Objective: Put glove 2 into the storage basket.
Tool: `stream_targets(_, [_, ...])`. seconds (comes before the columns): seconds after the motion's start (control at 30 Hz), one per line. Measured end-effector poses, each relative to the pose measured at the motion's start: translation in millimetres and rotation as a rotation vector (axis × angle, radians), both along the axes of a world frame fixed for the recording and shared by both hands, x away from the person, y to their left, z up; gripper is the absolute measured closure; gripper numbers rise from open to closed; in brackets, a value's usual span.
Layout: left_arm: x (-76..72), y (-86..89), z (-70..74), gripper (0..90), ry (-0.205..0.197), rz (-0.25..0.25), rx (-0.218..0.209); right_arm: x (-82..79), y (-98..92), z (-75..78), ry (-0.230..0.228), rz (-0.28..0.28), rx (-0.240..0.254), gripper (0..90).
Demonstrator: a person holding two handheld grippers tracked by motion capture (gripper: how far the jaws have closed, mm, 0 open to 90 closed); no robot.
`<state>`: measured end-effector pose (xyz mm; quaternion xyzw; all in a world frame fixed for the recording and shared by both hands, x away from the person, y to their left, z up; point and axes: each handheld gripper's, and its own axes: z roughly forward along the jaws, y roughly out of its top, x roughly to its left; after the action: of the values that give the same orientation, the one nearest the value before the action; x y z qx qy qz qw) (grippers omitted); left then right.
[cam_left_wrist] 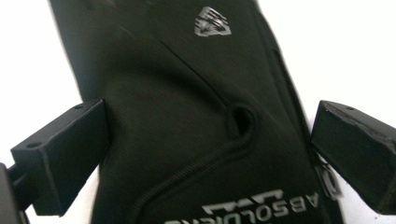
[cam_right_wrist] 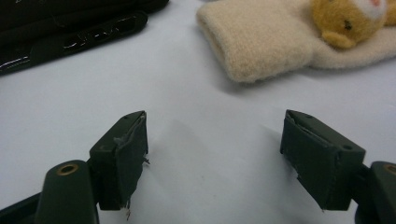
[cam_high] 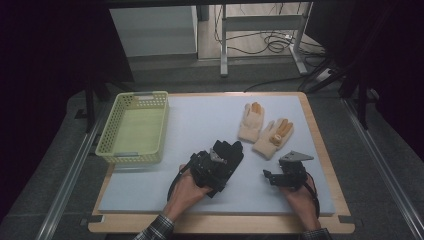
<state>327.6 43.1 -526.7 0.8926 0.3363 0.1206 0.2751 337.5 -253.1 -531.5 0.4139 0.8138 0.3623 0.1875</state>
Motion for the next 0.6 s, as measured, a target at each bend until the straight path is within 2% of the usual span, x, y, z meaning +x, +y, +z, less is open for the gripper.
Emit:
stream_targets(0.03, [0.0, 0.0, 0.0, 0.0, 0.000, 0.000, 0.000, 0.0, 0.0, 0.0, 0.000, 0.000, 0.000, 22.8])
stream_targets(0.07, [-4.1, -3.1, -1.0, 0.0, -0.023, -0.012, 0.042, 0.0, 0.1, 0.0, 0.000, 0.000, 0.000, 22.8])
stream_targets(0.1, [-4.9, -3.0, -0.5, 0.0, -0.026, -0.007, 0.046, -0.1, 0.2, -0.1, -0.001, 0.000, -0.002, 22.8])
stream_targets(0.17, [-2.3, -1.2, -1.0, 0.0, -0.017, 0.018, 0.036, -0.2, 0.6, -0.1, -0.002, 0.001, -0.006, 22.7])
stream_targets(0.2, [-0.6, 0.7, -2.3, 0.0, -0.007, 0.018, 0.018, -0.4, 1.1, -0.1, -0.004, -0.001, -0.011, 22.6])
stream_targets(0.27, [-1.1, 0.9, -2.3, 0.0, -0.006, 0.018, 0.017, -0.5, 1.2, -0.1, -0.004, 0.000, -0.014, 22.6])
stream_targets(0.33, [-3.4, 0.7, -1.1, 8.4, 0.000, 0.012, 0.008, -0.5, 1.6, -0.4, -0.008, 0.002, -0.016, 22.5])
stream_targets(0.37, [-4.8, 0.9, 1.1, 8.4, 0.011, 0.006, 0.005, -0.5, 1.6, -0.4, -0.008, 0.002, -0.016, 22.5])
stream_targets(0.43, [-6.1, 1.5, 4.0, 19.7, 0.008, 0.015, 0.008, -0.4, 1.7, -0.4, -0.010, 0.004, -0.020, 22.5])
stream_targets(0.47, [-5.5, 4.0, 6.0, 31.3, 0.001, 0.021, 0.016, -0.5, 2.0, -0.5, -0.013, 0.005, -0.025, 22.5])
stream_targets(0.53, [-3.2, 8.5, 7.1, 43.7, -0.016, 0.029, 0.022, -0.8, 2.6, -0.5, -0.013, 0.003, -0.029, 22.4])
stream_targets(0.6, [-1.9, 10.0, 7.5, 52.0, -0.019, 0.037, 0.021, -1.0, 2.8, -0.5, -0.014, 0.003, -0.032, 22.4])
